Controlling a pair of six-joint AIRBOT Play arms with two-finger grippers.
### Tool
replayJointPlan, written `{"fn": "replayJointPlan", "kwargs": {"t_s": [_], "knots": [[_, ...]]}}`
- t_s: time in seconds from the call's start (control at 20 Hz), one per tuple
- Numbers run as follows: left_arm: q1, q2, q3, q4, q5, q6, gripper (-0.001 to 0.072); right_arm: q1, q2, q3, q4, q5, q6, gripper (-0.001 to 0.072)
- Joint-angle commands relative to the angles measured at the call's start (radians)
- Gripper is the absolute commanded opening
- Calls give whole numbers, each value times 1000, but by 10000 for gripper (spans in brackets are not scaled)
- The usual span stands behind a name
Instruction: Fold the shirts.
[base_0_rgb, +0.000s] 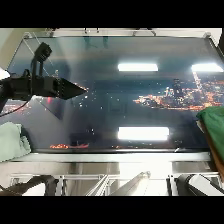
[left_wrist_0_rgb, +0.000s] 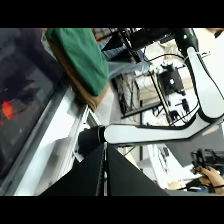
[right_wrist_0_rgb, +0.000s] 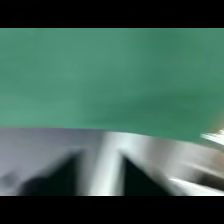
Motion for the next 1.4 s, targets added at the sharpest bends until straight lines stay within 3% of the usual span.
{"fn": "replayJointPlan", "kwargs": {"t_s": [0.0, 0.15, 0.25, 0.5, 0.7, 0.95, 1.35], "knots": [[65, 1, 88, -18, 2, -25, 4, 111, 3, 39, 552, -239, -195, 31], [99, 18, 188, 40, 16, -44, 4, 299, 23, 42, 820, -318, -443, 30], [83, 78, 145, 92, 59, -72, 6, 469, 52, 42, 768, -317, -544, 29], [-37, 343, -241, 171, 196, -98, 7, 935, 179, -47, 584, -384, -608, 29], [-155, 531, -523, 191, 298, -149, 8, 1232, 300, -287, 454, -502, -587, 29], [-182, 621, -595, 192, 329, -172, 16, 1246, 317, -329, 426, -581, -600, 30], [-182, 667, -595, 191, 359, -172, 15, 1247, 315, -328, 433, -549, -610, 31]]}}
